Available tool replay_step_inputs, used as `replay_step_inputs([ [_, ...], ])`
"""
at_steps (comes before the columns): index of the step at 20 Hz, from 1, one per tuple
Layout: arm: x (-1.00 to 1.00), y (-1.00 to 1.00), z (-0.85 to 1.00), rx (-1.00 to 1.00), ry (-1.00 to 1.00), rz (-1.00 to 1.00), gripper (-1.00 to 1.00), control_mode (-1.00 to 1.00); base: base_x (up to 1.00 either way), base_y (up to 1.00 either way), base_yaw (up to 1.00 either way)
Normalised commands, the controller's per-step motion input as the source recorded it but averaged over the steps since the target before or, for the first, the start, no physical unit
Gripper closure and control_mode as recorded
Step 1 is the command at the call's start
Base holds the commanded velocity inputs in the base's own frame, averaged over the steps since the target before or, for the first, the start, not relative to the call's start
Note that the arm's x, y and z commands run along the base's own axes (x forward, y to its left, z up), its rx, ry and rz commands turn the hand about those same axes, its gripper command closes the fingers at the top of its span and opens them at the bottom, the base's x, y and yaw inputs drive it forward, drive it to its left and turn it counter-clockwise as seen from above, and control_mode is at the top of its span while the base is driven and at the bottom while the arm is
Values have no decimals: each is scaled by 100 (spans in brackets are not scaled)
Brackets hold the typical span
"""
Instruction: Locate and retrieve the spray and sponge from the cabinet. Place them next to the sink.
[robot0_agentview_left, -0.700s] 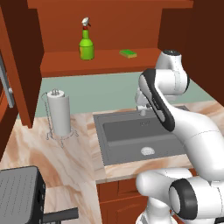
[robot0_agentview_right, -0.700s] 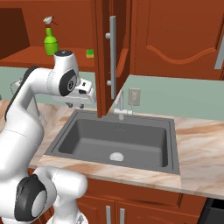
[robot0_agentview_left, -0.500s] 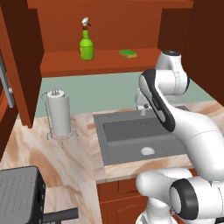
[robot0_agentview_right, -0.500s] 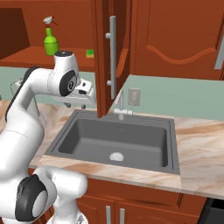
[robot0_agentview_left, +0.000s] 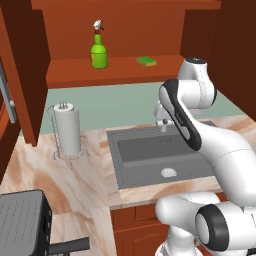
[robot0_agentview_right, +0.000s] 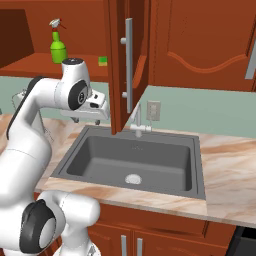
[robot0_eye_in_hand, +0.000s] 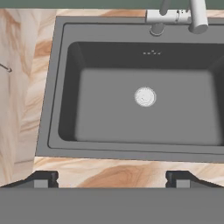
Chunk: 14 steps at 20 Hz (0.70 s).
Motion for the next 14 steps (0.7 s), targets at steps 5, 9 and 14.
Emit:
replay_step_inputs([
  [5,0,0,0,0,0,0,-100,-100,0,0,0],
  [9,-1,0,0,0,0,0,-100,-100,0,0,0],
  [14,-7,0,0,0,-1,0,-100,-100,0,0,0],
])
